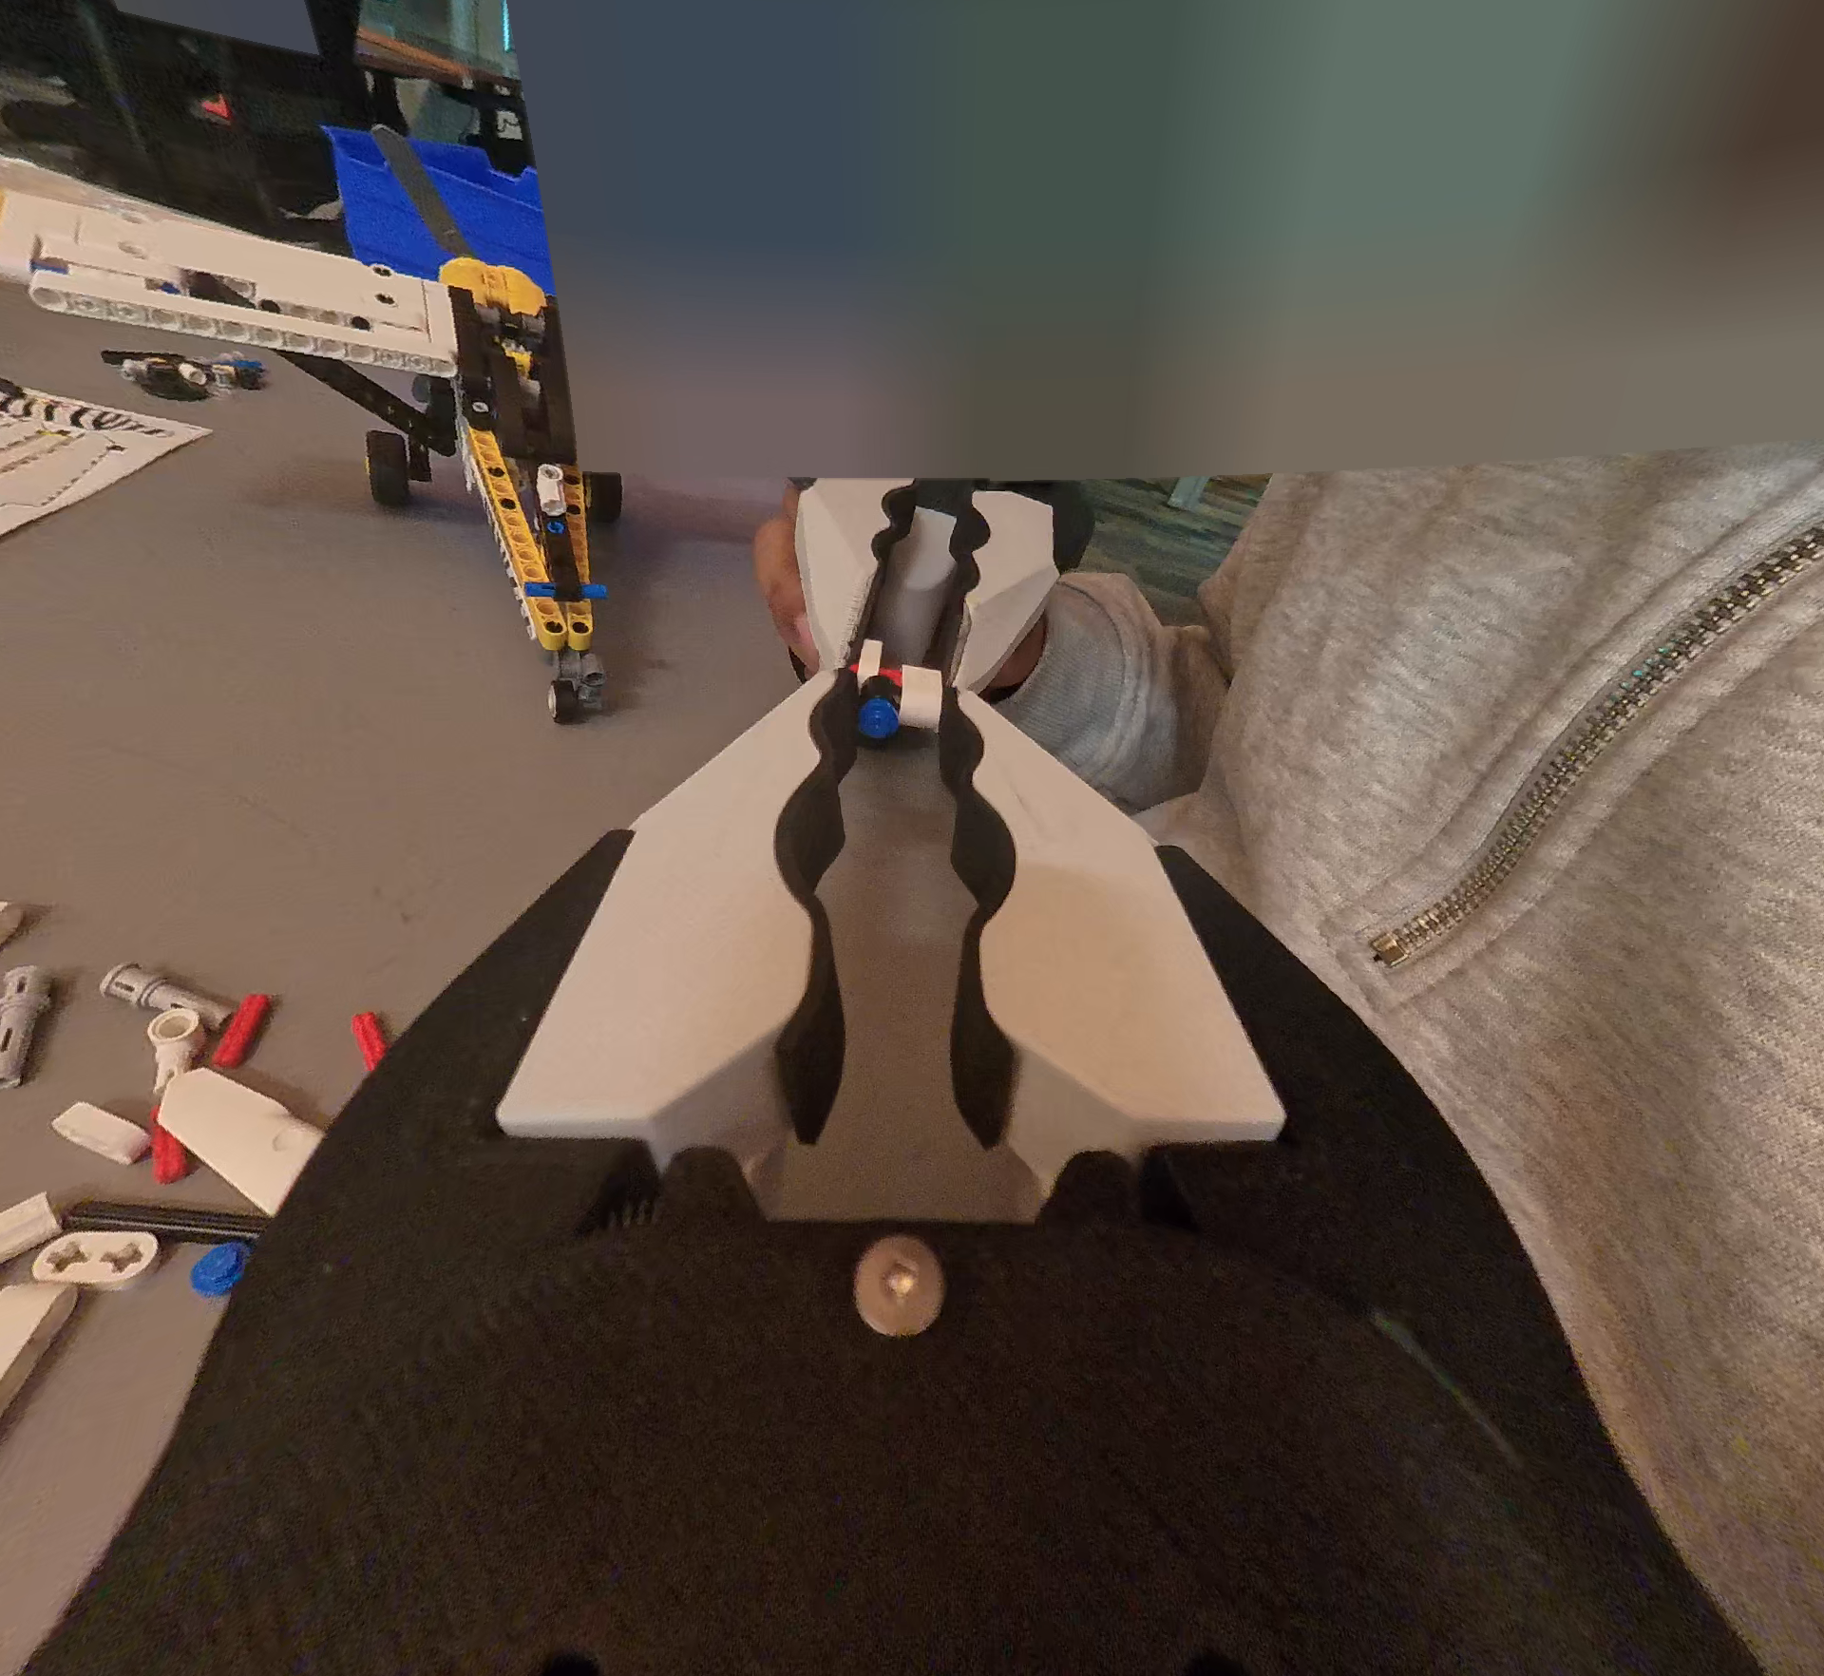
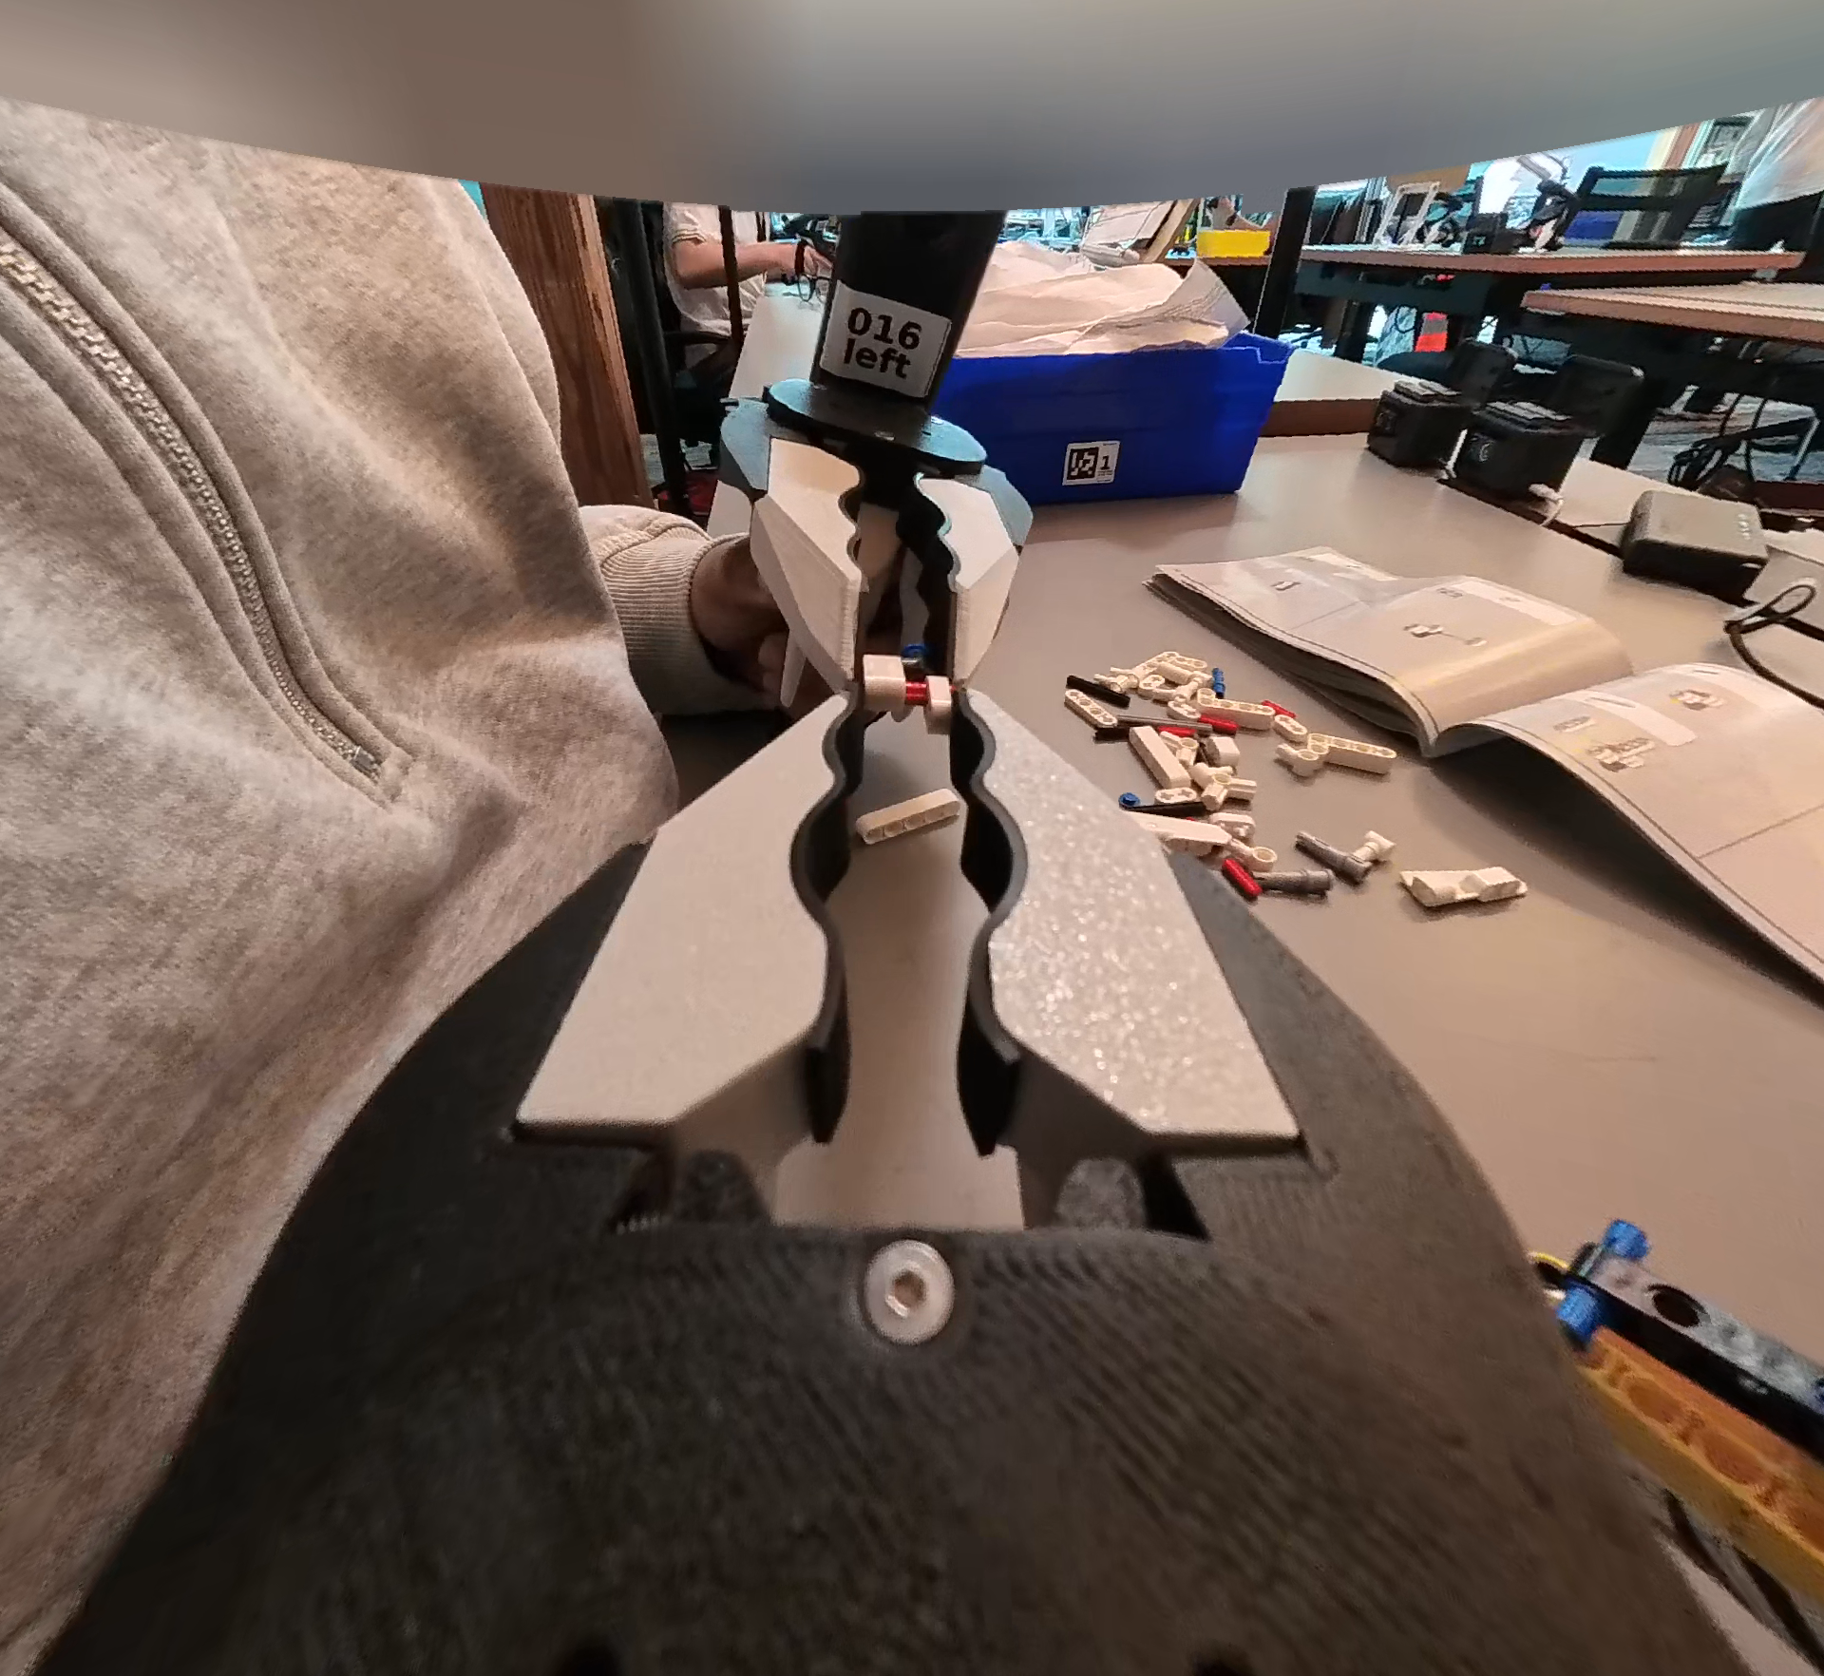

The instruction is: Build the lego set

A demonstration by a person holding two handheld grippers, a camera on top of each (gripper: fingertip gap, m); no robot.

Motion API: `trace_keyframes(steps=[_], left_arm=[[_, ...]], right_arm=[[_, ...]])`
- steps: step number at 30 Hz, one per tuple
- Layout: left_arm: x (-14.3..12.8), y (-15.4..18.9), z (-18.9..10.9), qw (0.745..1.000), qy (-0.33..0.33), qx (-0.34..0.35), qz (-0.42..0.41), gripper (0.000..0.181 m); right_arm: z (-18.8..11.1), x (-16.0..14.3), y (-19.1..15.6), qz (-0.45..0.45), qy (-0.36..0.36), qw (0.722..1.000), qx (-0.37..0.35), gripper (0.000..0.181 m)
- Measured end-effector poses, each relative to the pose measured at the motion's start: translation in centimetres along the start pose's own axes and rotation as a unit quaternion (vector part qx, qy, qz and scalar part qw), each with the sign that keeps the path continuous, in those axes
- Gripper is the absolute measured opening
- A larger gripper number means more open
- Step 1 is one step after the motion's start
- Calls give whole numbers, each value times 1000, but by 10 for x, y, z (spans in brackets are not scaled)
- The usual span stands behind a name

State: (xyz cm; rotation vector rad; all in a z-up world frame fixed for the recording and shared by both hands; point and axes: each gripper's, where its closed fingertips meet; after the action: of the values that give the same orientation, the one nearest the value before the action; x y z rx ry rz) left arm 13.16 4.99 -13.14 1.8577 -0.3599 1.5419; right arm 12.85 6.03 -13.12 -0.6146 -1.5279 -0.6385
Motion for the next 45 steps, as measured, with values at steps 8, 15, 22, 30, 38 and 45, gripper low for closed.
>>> trace_keyframes(steps=[8,15,22,30,38,45], left_arm=[[-1,0,0,1000,-3,-5,-7,15],[-1,0,1,1000,-1,-9,-19,15],[-1,-1,1,1000,0,-3,-12,16],[-1,1,1,1000,-1,-6,-12,16],[-1,-4,-1,1000,-2,7,-13,15],[-1,-5,-1,1000,-1,8,-17,15]], right_arm=[[0,-2,-1,3,-5,1000,7,15],[-1,-2,0,10,-6,1000,11,14],[0,-3,0,8,-7,1000,10,14],[0,-2,-1,5,-6,1000,12,15],[-5,7,5,31,32,999,5,22],[-6,9,7,43,38,998,3,21]])
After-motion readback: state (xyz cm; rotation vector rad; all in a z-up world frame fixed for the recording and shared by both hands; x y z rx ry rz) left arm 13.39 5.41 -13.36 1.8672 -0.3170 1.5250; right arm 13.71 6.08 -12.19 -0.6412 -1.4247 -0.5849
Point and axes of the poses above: each gripper's, where its closed fingertips meet, z out along the fingers, x out of its top, y = z × x across the jaws, and after that the axes turned 2 degrees about -z, right-handed
